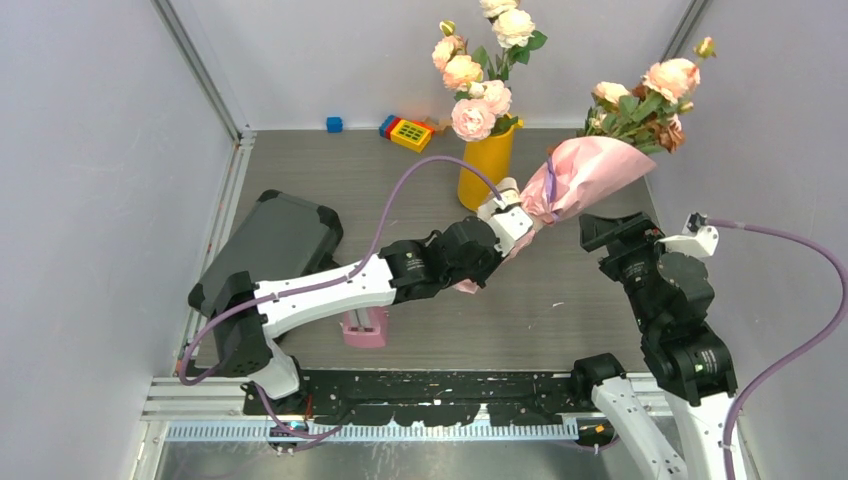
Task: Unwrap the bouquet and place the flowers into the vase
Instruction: Adjust the fake flower at the center of the board.
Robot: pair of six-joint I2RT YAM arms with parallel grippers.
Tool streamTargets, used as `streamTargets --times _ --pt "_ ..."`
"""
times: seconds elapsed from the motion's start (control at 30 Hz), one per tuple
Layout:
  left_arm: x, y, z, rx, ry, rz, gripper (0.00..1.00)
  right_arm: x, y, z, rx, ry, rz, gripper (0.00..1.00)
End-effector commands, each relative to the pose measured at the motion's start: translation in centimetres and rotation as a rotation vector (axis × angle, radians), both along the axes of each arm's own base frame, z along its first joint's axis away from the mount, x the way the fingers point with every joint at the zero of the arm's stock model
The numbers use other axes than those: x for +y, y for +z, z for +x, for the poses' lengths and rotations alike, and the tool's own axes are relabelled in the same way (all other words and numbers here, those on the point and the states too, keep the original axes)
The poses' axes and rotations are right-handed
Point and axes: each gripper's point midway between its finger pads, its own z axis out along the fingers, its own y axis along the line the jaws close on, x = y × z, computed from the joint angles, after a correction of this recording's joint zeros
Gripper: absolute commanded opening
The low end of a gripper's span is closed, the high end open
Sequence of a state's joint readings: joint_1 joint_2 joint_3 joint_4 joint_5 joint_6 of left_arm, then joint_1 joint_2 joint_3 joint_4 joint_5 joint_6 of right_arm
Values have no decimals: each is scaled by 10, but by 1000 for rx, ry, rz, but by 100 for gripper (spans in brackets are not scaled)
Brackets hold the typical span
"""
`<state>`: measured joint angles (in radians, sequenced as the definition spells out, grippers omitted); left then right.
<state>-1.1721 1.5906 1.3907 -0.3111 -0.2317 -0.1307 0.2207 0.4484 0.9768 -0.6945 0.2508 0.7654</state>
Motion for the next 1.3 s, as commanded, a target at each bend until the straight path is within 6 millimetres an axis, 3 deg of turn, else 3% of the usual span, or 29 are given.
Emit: streamTargets --times 0.0,0.23,0.43,0.67,0.77,0.83,0.97,1.13,1.27 --pt "-5 45 25 -191 35 -70 0 11 3 12 8 14 105 86" --pt "-1 27 42 -292 98 -36 0 25 -5 37 26 17 241 89" --pt "0 9 54 -346 124 44 0 42 -12 64 28 45 345 84" --pt "4 0 73 -456 165 163 0 25 -63 94 162 -70 181 81" --pt "6 0 82 -513 183 233 0 30 -86 107 220 -59 159 79" --pt "4 -6 85 -531 192 268 0 36 -90 117 199 -34 170 78" --pt "-4 -36 85 -526 205 341 0 29 -121 121 249 -74 129 76" --pt "-16 -60 85 -513 225 369 0 7 -150 106 312 -168 47 76" --pt "-26 -73 80 -500 213 395 0 -10 -153 87 313 -241 32 77"
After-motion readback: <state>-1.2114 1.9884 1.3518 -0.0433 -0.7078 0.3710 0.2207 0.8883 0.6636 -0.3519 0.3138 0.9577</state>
